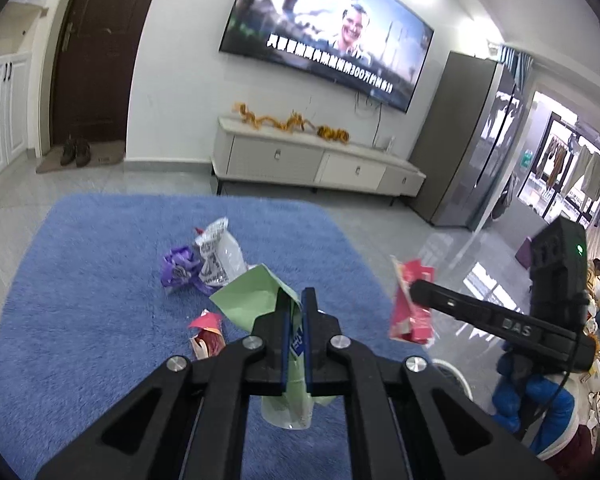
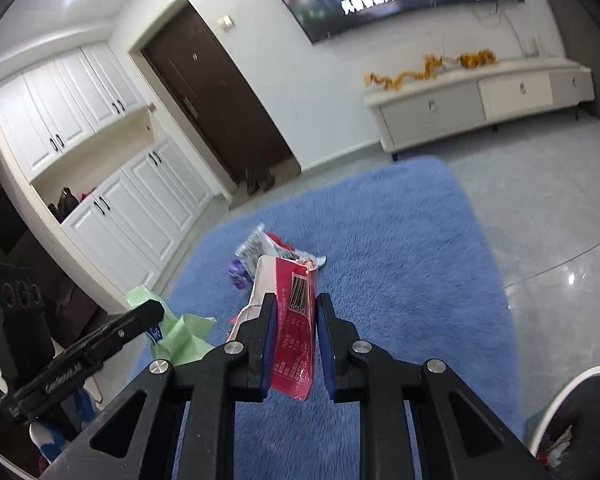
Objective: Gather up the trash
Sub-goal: 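Carry both wrappers to the black bin and open both tools over it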
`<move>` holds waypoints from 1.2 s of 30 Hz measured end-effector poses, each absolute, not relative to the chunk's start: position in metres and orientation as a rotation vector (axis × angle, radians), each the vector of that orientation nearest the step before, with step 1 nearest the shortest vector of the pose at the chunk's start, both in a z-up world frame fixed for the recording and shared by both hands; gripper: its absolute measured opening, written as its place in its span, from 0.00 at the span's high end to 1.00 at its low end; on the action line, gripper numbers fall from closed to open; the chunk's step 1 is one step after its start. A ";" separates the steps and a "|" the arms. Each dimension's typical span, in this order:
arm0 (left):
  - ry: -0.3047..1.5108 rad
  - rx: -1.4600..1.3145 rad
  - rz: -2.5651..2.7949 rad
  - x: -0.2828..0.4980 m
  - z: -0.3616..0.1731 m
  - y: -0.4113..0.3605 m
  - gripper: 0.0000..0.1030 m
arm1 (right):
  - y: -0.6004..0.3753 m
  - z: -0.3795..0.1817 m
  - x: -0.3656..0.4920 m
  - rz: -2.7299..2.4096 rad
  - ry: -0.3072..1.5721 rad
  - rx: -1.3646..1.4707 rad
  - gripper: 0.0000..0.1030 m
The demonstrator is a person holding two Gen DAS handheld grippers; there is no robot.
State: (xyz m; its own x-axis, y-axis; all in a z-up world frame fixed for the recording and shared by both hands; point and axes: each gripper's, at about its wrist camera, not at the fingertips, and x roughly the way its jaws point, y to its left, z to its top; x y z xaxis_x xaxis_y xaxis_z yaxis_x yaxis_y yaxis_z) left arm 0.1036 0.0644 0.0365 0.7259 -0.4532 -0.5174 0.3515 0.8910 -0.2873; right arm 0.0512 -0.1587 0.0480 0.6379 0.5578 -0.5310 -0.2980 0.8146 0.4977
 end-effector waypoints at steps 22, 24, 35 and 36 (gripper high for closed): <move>0.527 -0.047 -0.726 0.034 0.096 -0.101 0.96 | -0.343 0.073 -0.084 0.133 0.541 0.427 0.82; 0.552 -0.027 -0.774 0.035 0.090 -0.135 0.96 | -0.363 0.059 -0.088 0.075 0.561 0.440 0.82; 0.812 0.067 -0.973 0.057 0.000 -0.306 0.96 | -0.457 -0.047 -0.082 -0.146 0.769 0.583 0.80; 0.836 0.081 -0.982 0.058 -0.011 -0.318 0.96 | -0.462 -0.056 -0.081 -0.161 0.789 0.594 0.79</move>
